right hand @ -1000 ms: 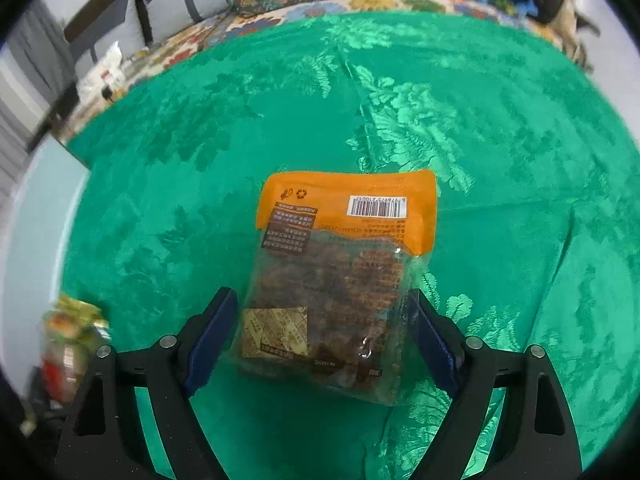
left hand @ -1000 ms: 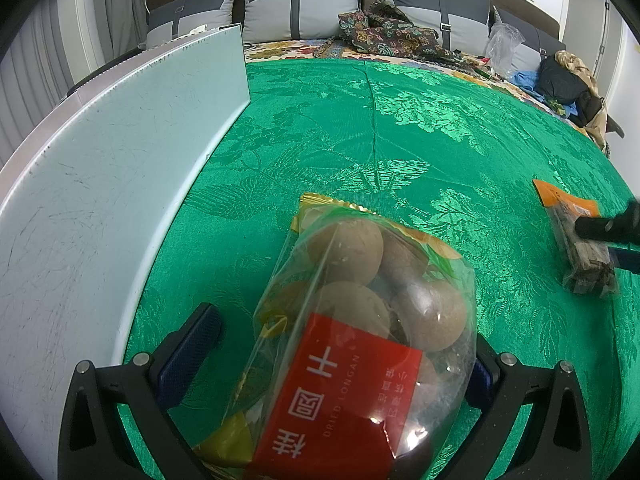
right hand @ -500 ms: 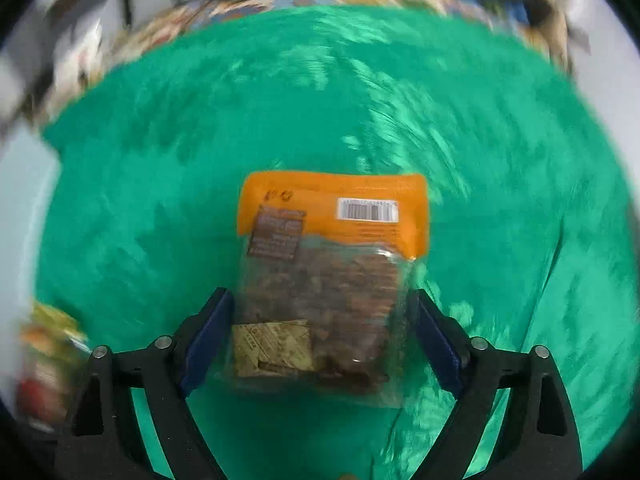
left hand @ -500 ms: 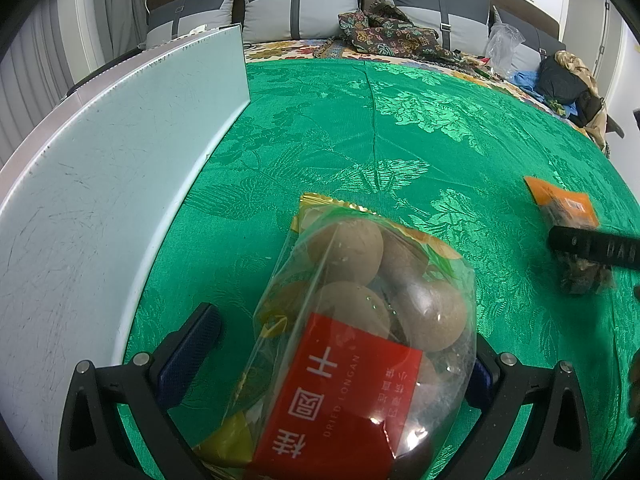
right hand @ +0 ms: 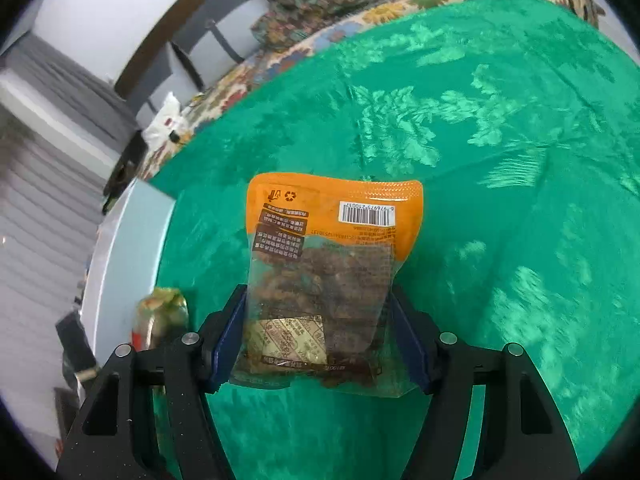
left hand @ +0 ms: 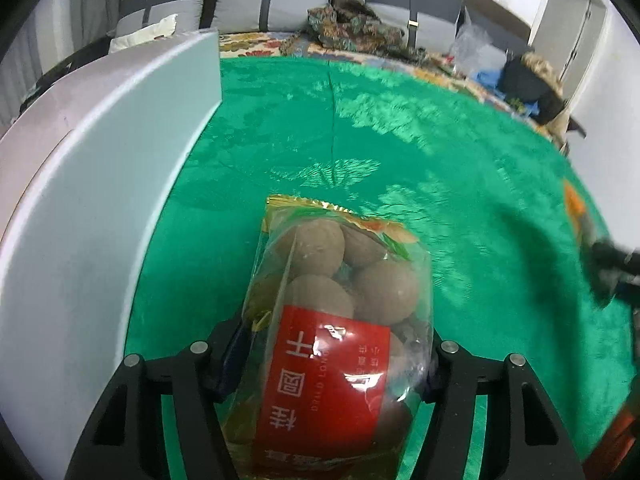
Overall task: Organize snacks
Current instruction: 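Carry both pouches into the white box and open both tools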
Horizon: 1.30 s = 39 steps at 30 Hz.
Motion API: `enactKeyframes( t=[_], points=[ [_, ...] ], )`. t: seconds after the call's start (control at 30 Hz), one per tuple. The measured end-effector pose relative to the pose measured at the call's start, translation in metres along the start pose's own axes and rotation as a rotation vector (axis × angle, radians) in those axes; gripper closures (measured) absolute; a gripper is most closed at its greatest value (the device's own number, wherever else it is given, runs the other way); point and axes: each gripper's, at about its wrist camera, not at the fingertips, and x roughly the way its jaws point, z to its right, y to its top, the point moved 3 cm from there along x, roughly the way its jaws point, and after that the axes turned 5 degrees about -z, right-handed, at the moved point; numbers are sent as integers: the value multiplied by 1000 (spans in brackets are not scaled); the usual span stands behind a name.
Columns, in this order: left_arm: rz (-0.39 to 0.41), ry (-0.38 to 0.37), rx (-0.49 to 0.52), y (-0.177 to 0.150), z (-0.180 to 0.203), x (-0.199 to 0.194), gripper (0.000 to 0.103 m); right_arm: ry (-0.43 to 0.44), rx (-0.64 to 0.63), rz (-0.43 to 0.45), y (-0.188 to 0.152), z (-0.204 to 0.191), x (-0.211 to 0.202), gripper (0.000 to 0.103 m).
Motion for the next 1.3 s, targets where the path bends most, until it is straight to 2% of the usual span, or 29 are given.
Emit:
enactKeyframes(
  t=[0.07,0.2,0.3,0.43,0.6,0.7,0.9,1.03,1.13,1.17,1.23,1.3],
  points=[
    [11,-59,-37,-8,1,-20,40,8,17,-5,-16,7,-8,33],
    [44,-130,-80,-22,3,-64,39,22,45,-15,-35,10,-11,33],
    [63,-147,-97,-27,-4,-97,39,45,14,-19,-42,-5,-14,33],
    [99,-122,-112,-29,-27,-135,39,65,-52,-22,-45,-32,-19,33],
    [150,-55,-166,-32,-79,-178,39,86,-165,-31,-55,-81,-19,33],
    [173,26,-196,-32,-119,-195,39,125,-248,-31,-59,-124,-22,33],
    [194,162,-310,-34,-206,-211,39,251,-455,-27,-49,-256,-21,32],
    [149,240,-352,-44,-244,-200,38,313,-570,-56,-57,-342,3,32],
    [101,301,-390,-58,-262,-186,31,303,-633,-102,-78,-391,39,26],
    [92,309,-398,-63,-264,-183,25,288,-655,-155,-91,-403,58,20],
    [94,335,-415,-72,-267,-183,18,227,-687,-256,-113,-409,87,20],
    [100,393,-422,-80,-268,-188,14,206,-695,-296,-124,-406,95,20]
  ],
)
